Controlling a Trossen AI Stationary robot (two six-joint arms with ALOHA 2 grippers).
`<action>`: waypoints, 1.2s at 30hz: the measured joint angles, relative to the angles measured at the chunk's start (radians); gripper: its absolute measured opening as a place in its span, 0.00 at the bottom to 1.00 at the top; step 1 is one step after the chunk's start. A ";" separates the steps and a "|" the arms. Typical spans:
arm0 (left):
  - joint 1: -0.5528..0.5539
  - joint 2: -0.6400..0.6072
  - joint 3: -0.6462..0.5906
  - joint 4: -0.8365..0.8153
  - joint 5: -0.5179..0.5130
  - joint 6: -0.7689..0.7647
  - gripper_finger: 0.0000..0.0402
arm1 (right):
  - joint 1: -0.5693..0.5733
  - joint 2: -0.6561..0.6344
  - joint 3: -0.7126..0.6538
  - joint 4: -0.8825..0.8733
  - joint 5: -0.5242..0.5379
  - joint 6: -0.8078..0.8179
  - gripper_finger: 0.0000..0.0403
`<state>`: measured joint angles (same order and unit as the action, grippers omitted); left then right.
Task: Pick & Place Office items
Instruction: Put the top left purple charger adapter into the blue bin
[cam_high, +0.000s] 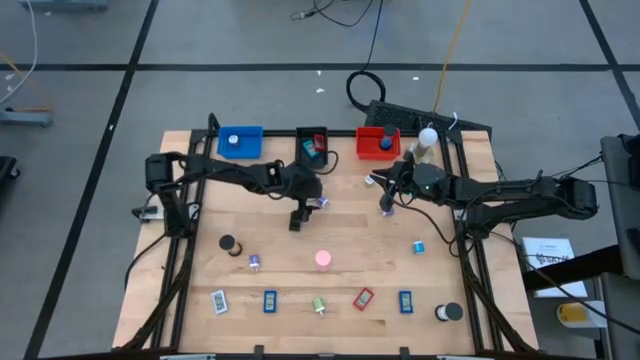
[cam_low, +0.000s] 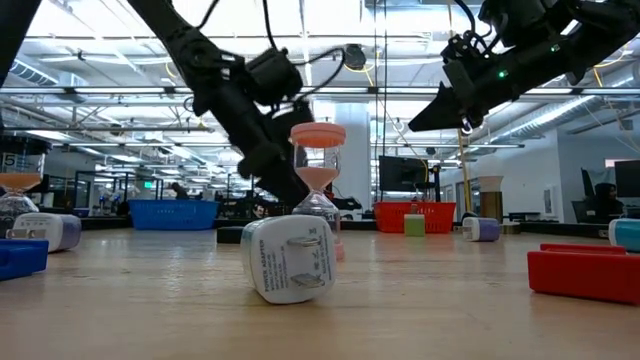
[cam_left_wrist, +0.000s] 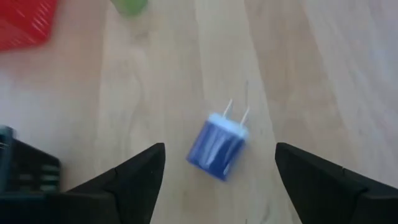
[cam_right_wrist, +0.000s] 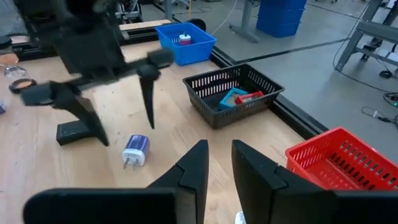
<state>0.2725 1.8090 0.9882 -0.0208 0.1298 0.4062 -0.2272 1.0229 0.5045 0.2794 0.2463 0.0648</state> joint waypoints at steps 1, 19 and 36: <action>0.004 0.010 -0.001 0.009 0.003 0.011 0.77 | 0.000 0.000 0.000 0.000 -0.012 -0.003 0.16; -0.015 0.129 0.001 0.134 0.076 0.017 0.45 | 0.000 0.000 0.000 0.000 -0.016 -0.028 0.16; 0.000 0.046 -0.140 0.546 0.429 -0.250 0.33 | 0.084 0.080 0.001 0.007 -0.040 -0.186 0.25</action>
<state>0.2728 1.8549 0.8480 0.5251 0.5585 0.1564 -0.1437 1.1029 0.5056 0.2863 0.2066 -0.1209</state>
